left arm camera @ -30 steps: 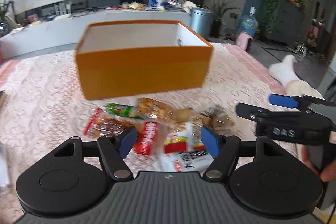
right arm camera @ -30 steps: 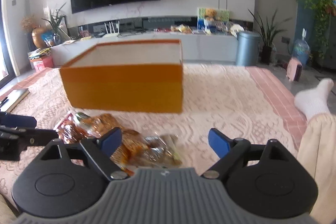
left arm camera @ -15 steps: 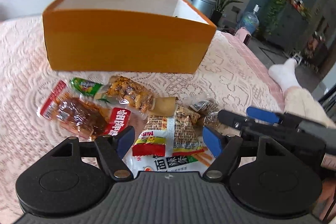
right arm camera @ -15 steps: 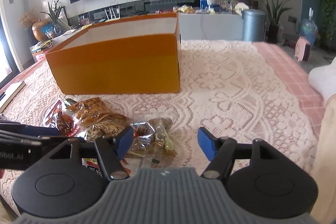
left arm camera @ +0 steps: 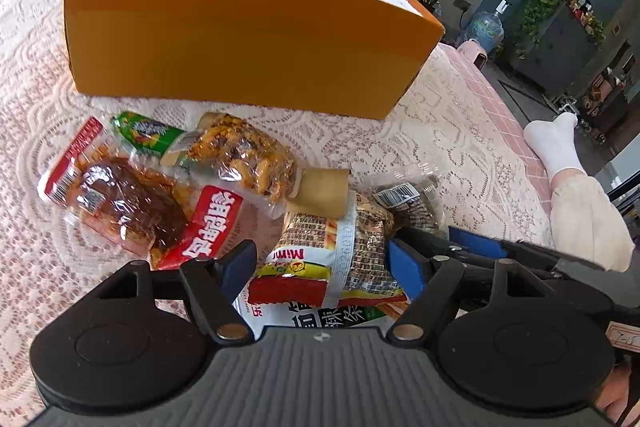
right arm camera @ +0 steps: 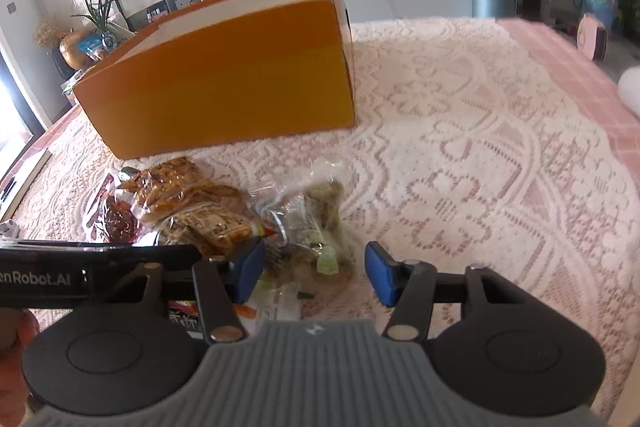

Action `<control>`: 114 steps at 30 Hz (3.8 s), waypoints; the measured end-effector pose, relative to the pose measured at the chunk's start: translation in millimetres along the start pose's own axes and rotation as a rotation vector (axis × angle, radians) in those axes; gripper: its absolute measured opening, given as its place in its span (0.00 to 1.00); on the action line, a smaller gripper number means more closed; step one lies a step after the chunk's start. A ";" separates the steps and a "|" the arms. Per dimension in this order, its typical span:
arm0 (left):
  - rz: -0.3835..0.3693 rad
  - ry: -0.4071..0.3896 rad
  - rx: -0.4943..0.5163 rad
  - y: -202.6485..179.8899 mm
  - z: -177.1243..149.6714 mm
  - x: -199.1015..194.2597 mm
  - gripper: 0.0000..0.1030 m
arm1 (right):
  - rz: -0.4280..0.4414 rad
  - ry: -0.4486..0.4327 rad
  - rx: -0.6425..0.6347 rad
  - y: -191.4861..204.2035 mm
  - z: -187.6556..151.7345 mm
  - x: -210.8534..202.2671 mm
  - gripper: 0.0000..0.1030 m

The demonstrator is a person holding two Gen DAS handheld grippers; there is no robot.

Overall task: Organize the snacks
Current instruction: 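Grasp the clear green-filled snack bag with the right gripper while the left gripper grasps the spicy strip pack, then carry both held snacks up and over the orange box, then open both grippers to drop the snacks into the box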

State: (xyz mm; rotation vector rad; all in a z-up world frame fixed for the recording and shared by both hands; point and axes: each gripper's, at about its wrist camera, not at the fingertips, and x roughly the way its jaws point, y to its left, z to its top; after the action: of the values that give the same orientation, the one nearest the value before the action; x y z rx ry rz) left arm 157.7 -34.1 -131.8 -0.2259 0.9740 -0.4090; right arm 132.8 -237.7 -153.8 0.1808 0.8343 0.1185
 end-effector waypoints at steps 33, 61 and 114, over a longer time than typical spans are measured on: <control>-0.011 -0.067 0.046 -21.0 -10.4 -30.6 0.48 | -0.034 -0.051 -0.019 2.9 -5.3 -25.3 0.31; -0.004 -0.284 0.081 -33.0 -0.9 -124.1 0.48 | -0.007 -0.266 -0.089 39.5 10.9 -133.3 0.28; 0.276 0.068 0.085 40.6 183.4 39.8 0.50 | -0.024 0.213 -0.341 72.3 225.1 138.3 0.28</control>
State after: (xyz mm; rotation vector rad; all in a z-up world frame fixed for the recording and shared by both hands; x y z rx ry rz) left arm 340.5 -14.0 -76.3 0.0012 1.0353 -0.2050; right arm 390.1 -168.2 -91.1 -0.1652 1.0144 0.2586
